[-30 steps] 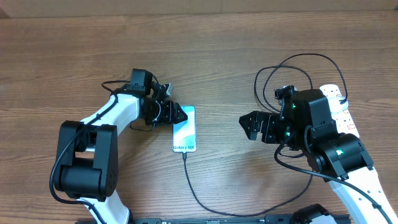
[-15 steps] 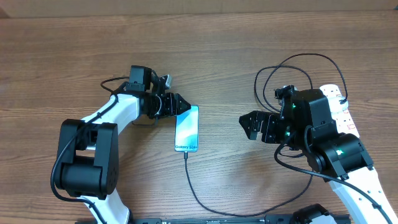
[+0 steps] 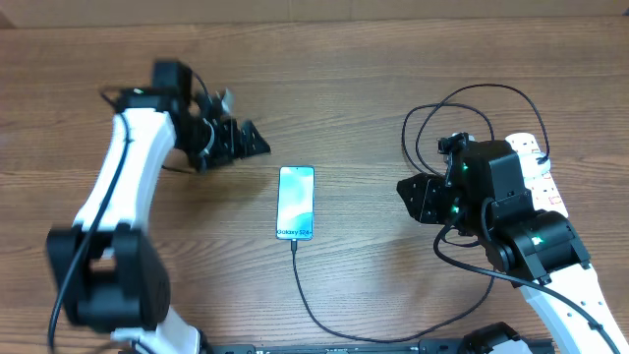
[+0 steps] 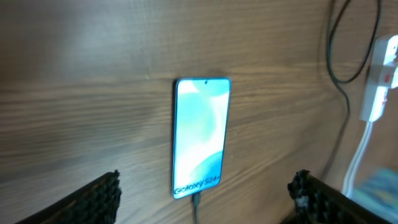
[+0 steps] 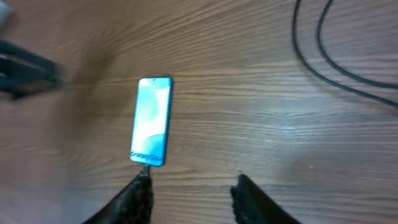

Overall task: Plug charger to phone and switch on socket
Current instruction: 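Open the left gripper and lift it away from the phone, then move the right gripper to the power strip and press the middle switch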

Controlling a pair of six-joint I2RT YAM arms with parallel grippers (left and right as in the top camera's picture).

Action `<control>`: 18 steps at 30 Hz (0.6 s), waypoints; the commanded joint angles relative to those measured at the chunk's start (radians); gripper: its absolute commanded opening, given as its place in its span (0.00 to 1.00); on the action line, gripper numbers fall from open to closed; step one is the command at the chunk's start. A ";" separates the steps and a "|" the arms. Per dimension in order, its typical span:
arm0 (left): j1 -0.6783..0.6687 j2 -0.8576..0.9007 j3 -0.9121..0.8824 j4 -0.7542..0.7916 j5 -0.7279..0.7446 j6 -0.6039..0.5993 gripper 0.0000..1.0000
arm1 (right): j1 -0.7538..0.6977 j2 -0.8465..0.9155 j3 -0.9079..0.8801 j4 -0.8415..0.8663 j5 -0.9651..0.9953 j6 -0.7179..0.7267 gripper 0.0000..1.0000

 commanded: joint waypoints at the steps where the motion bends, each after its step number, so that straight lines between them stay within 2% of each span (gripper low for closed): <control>1: -0.034 -0.267 0.116 -0.031 -0.171 0.051 0.80 | -0.005 -0.001 0.023 -0.038 0.164 0.113 0.11; 2: -0.049 -0.370 0.116 -0.008 -0.215 0.033 0.81 | -0.014 -0.001 0.023 -0.075 0.233 0.190 0.04; 4: -0.072 -0.505 0.115 0.006 -0.304 -0.023 0.81 | -0.064 0.000 0.023 -0.139 0.287 0.300 0.04; 6: -0.090 -0.658 0.113 -0.002 -0.403 -0.086 0.81 | -0.174 0.000 0.023 -0.187 0.287 0.373 0.04; 7: -0.092 -0.704 0.111 -0.005 -0.409 -0.087 0.82 | -0.219 0.002 0.023 -0.195 0.286 0.383 0.04; 12: -0.092 -0.873 0.103 -0.068 -0.409 -0.088 0.82 | -0.511 0.046 0.026 -0.192 0.267 0.385 0.04; 13: -0.092 -0.898 0.098 -0.087 -0.409 -0.093 0.77 | -0.579 0.075 0.033 -0.184 0.262 0.368 0.04; 18: -0.092 -0.987 0.050 -0.115 -0.440 -0.122 0.78 | -0.764 0.305 0.159 -0.195 0.210 0.252 0.04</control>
